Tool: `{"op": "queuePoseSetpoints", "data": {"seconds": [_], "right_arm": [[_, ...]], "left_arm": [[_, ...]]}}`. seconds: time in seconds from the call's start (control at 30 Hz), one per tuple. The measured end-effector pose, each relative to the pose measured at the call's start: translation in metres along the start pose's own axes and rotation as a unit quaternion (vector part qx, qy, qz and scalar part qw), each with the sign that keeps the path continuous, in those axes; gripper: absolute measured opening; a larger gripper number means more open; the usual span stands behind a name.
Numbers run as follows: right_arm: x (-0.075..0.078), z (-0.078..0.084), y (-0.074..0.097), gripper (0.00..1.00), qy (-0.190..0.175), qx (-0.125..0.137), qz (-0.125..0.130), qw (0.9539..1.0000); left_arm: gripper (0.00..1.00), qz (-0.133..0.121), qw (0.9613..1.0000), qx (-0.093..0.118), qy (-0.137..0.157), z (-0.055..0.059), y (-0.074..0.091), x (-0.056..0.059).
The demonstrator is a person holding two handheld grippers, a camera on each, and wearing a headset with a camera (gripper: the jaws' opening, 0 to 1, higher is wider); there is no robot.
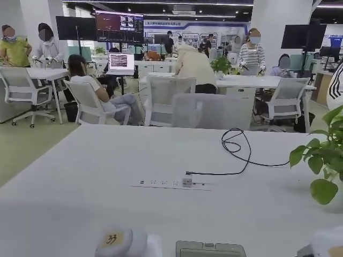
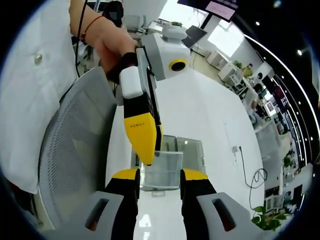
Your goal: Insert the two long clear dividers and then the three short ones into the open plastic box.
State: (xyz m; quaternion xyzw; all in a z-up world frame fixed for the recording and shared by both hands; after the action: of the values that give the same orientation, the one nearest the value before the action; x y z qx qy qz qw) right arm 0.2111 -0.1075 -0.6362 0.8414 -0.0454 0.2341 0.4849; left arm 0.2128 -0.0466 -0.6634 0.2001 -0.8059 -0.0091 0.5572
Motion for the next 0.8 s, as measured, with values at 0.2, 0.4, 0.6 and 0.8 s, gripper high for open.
{"op": "queuePoseSetpoints", "data": {"seconds": [0.2,0.4,0.6,0.8], "right_arm": [[-0.0008,-0.0022,-0.0004,0.33,0.003,0.002,-0.004,1.0000],[-0.0019,-0.0042,-0.0015,0.33,0.009,0.004,-0.012,0.9999],[-0.0011,-0.0042,-0.0026,0.33,0.014,0.001,-0.016,0.9998],[-0.0008,-0.0048,-0.0033,0.33,0.021,-0.003,-0.019,0.9996]], "left_arm": [[0.19,0.005,0.9999,-0.010,0.004,0.0019,-0.0029,0.0007],[0.10,0.007,0.9998,-0.015,0.007,0.0020,-0.0035,0.0002],[0.04,0.009,0.9998,-0.018,0.008,0.0024,-0.0030,-0.0003],[0.00,0.016,0.9996,-0.020,0.009,0.0031,-0.0035,0.0020]]}}
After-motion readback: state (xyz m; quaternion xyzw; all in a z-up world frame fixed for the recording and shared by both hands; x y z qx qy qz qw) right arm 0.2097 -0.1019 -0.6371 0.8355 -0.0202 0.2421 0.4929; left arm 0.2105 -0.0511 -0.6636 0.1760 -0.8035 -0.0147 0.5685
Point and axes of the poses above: the centre of the closed fingertips' face, and the gripper's own axes: y roughly backward along the fingers, x roughly to its right, z roughly out of its underside, the point moved 4 cm from there along y, roughly backward along the fingers, and after that the axes turned 10 degrees about y, right-handed, at the moved point
